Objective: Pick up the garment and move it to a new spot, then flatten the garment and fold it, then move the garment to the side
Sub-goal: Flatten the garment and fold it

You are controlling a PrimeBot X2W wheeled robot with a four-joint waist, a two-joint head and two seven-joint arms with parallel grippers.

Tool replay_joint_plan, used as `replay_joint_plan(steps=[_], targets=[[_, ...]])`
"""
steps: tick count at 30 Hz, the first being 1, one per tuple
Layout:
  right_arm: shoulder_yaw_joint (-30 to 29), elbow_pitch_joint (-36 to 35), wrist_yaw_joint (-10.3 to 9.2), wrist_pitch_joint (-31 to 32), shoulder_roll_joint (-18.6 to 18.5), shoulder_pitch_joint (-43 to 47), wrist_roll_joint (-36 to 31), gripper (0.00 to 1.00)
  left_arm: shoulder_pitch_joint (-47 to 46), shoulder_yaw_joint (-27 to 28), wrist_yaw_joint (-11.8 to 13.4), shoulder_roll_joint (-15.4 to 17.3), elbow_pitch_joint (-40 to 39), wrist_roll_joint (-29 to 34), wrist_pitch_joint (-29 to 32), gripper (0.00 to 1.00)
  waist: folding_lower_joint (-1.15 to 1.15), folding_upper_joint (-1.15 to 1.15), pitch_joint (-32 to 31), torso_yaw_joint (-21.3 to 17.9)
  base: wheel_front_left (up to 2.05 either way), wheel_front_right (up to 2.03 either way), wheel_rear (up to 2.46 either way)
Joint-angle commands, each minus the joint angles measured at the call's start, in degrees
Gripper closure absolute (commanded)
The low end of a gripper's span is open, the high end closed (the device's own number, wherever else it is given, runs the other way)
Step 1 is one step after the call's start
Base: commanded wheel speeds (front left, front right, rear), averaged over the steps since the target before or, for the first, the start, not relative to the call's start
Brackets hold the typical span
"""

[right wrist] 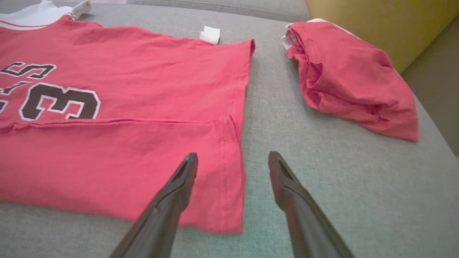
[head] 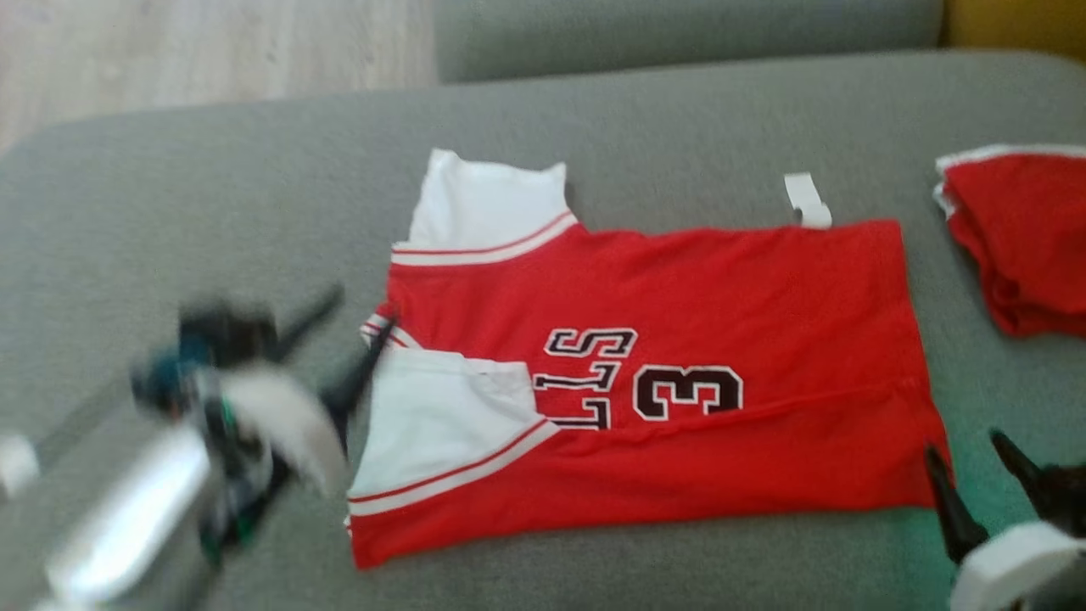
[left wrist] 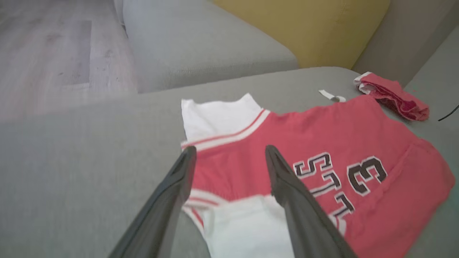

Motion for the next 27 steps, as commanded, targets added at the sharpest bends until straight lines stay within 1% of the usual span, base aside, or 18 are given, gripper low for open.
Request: replay_joint_plan(steps=[1, 5, 6, 10, 13, 17, 21, 27], targets=[[1.4, -2.5, 0.37, 0.3, -1.3, -2.7, -0.4, 0.00, -6.7, 3.0, -0.6, 2.2, -1.6, -0.5, 1.6, 0.00, -0.01, 0.00, 2.5, -1.4, 0.00, 0.00, 0.00], [3.7, -4.3, 0.37, 0.9, -1.2, -5.7, -0.9, 0.00, -19.7, 1.9, -1.7, 4.0, 1.8, -3.5, 9.4, 0.00, -0.01, 0.00, 6.7, -4.7, 0.00, 0.00, 0.00], [4.7, -5.0, 0.37, 1.2, -0.9, -7.3, -1.3, 0.00, -25.4, 1.0, -1.9, 4.5, 4.4, -5.6, 13.3, 0.00, -0.01, 0.00, 8.7, -6.7, 0.00, 0.00, 0.00], [6.6, -5.4, 0.37, 1.6, -0.1, -9.7, -2.1, 0.00, -34.6, -2.0, -1.9, 5.7, 10.0, -9.2, 20.6, 0.00, -0.01, 0.00, 12.6, -10.3, 0.00, 0.00, 0.00], [7.7, -5.3, 0.37, 1.5, 0.6, -11.0, -2.5, 0.00, -40.1, -4.1, -1.9, 7.1, 15.8, -7.2, 22.2, 0.00, -0.01, 0.00, 15.1, -13.0, 0.00, 0.00, 0.00], [8.6, -4.9, 0.37, 0.8, 1.7, -12.2, -2.8, 0.00, -44.8, -5.7, -1.9, 7.9, 22.3, -5.4, 21.9, 0.00, -0.01, 0.00, 18.0, -15.6, 0.00, 0.00, 0.00], [8.7, -4.5, 0.37, 0.1, 2.6, -13.0, -3.2, 0.00, -47.5, -6.9, -1.9, 8.8, 27.0, -6.0, 22.4, 0.00, -0.01, 0.00, 20.4, -17.2, 0.00, 0.00, 0.00], [8.4, -3.4, 0.37, -1.2, 4.2, -13.6, -3.9, 0.00, -49.5, -8.8, -1.9, 10.4, 30.7, -6.5, 23.5, 0.00, -0.01, 0.00, 22.5, -17.9, 0.00, 0.00, 0.00]])
